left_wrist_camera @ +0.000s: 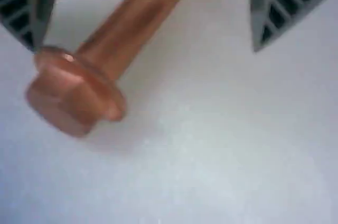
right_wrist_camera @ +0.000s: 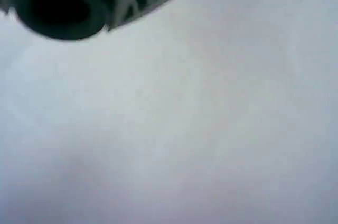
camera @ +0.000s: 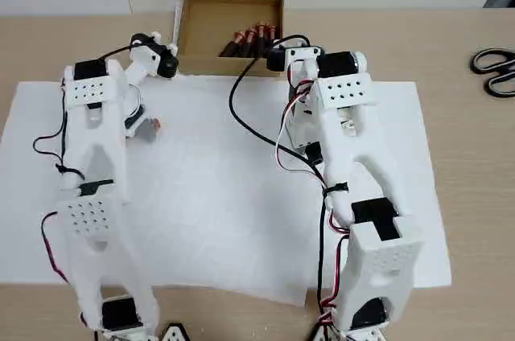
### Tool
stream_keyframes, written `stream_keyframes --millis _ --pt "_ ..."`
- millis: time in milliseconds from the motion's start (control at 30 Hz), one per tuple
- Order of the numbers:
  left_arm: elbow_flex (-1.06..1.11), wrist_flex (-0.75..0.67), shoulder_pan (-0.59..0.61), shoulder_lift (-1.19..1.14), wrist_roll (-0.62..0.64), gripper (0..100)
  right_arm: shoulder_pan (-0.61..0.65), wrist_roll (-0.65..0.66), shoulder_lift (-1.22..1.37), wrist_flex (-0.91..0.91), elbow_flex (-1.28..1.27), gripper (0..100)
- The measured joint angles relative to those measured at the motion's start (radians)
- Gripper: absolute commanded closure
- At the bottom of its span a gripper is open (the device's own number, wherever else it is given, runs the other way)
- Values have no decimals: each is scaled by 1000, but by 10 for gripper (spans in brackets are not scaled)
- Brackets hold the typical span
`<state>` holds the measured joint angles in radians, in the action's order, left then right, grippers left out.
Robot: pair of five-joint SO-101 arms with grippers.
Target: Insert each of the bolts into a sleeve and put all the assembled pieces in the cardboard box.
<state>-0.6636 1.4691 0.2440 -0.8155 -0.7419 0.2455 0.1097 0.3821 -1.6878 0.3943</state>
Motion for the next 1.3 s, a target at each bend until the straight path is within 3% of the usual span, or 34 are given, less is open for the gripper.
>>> stream_keyframes --millis 567,700,933,1300 --pt "-5 2 -57 -14 109 988 0 0 0 0 0 995" --pt "-21 32 -75 -15 141 994 0 0 0 0 0 995" --pt "-180 238 -135 -21 176 994 0 0 0 0 0 995" --pt "-339 267 -135 29 371 994 14 0 0 0 0 995"
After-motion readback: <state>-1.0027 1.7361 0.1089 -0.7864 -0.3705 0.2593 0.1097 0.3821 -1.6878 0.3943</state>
